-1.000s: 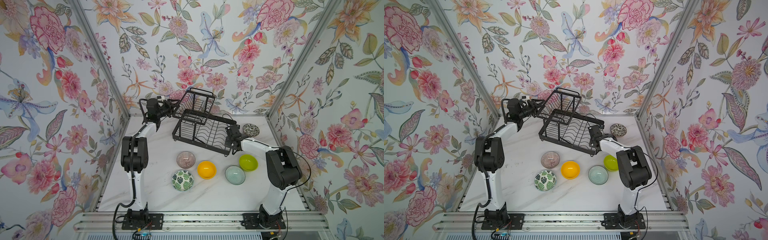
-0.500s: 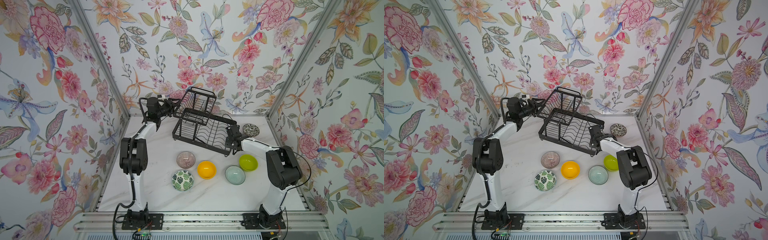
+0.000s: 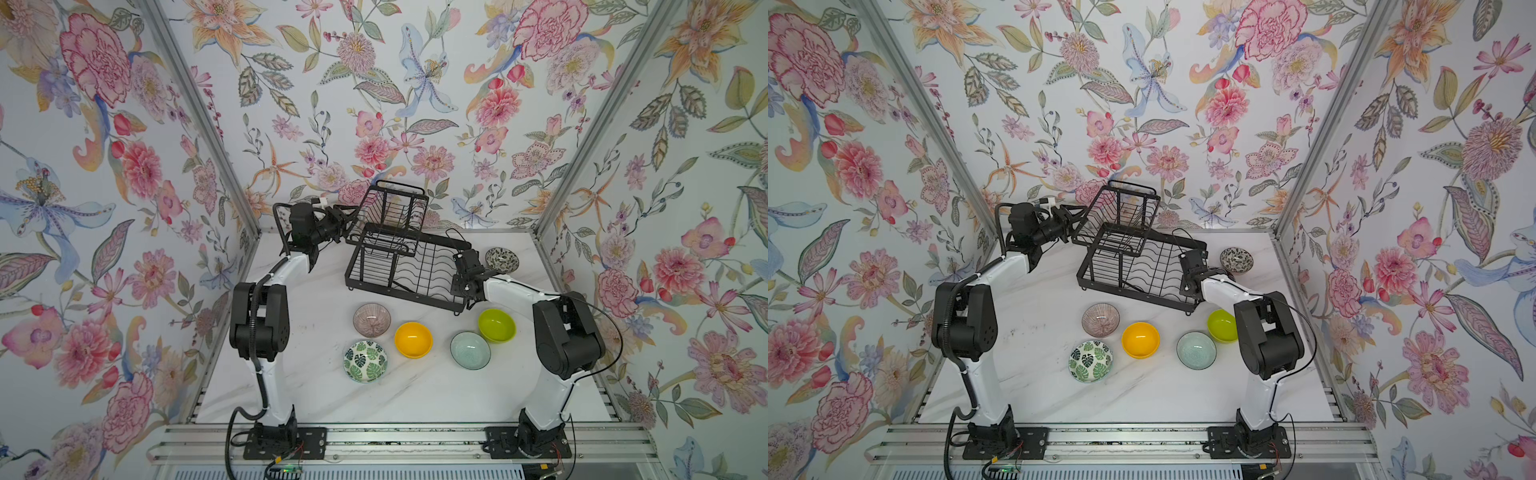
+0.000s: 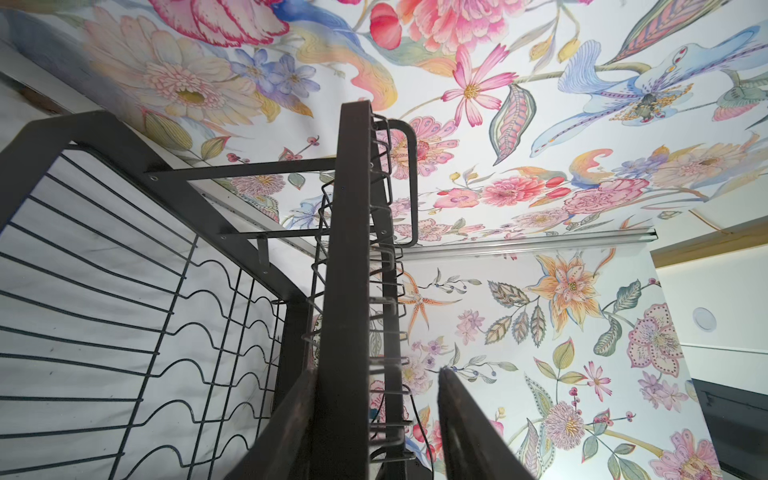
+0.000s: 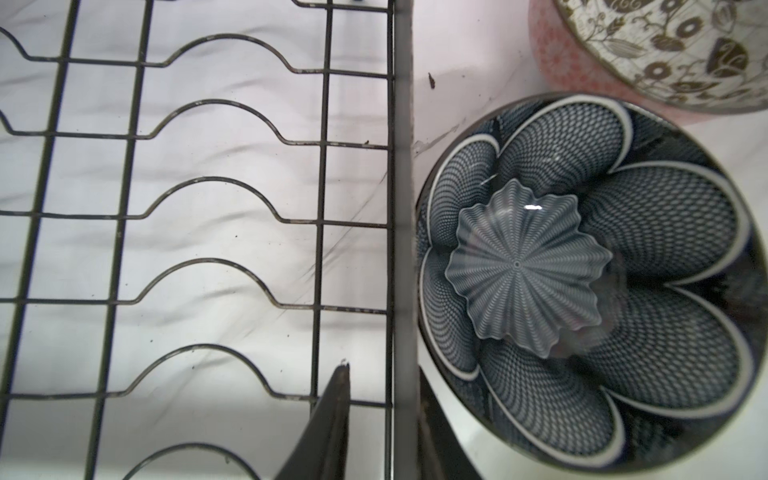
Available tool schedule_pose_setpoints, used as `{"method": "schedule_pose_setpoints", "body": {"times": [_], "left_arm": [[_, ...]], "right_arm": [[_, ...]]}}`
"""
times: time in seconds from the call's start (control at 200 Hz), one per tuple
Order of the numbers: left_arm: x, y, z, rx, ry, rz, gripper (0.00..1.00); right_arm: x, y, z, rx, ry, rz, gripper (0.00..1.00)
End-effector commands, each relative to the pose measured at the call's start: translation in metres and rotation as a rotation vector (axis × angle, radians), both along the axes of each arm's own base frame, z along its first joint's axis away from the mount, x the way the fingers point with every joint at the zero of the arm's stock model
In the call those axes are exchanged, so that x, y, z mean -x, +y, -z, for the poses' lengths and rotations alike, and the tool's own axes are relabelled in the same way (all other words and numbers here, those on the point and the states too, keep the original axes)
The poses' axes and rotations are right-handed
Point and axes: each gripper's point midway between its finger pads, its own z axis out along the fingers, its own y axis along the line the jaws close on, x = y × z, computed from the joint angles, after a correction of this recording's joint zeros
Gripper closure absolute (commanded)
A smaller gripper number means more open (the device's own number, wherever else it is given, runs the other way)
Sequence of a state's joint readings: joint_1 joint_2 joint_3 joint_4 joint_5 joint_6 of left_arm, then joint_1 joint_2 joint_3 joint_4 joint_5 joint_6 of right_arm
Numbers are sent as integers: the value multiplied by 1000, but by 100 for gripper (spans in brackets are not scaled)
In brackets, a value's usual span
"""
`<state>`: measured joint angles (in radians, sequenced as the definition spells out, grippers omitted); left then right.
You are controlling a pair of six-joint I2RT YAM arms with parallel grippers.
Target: Load the bowls into the dish rack
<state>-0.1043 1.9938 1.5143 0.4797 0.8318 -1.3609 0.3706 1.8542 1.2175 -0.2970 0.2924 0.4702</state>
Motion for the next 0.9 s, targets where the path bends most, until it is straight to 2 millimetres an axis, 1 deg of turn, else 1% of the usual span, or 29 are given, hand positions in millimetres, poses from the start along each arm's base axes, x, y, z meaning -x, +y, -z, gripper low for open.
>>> {"method": "schedule_pose_setpoints", "body": {"times": [0.0,0.125,0.24,0.32,0.365,0.535,0.716,0.896], "left_arm": [[34,-5,-96,15,-314,60,51],[33,3,-84,19,-295,45,51],[32,11,-81,25,-292,31,51],[31,16,-80,25,-291,22,51],[31,18,-81,26,-291,18,51],[34,20,-87,31,-301,16,51],[38,21,-79,24,-280,14,51],[47,25,-79,6,-276,12,50]], "right_arm": [[-5,10,-12,-33,-11,-25,71],[-6,12,-13,-36,-11,-25,66],[-6,14,-13,-41,-7,-25,65],[-7,16,-14,-49,-10,-27,73],[-8,18,-14,-51,-12,-29,75],[-12,22,-14,-54,-8,-39,75],[-19,29,-15,-64,-7,-58,75],[-26,36,-13,-82,5,-71,77]]}}
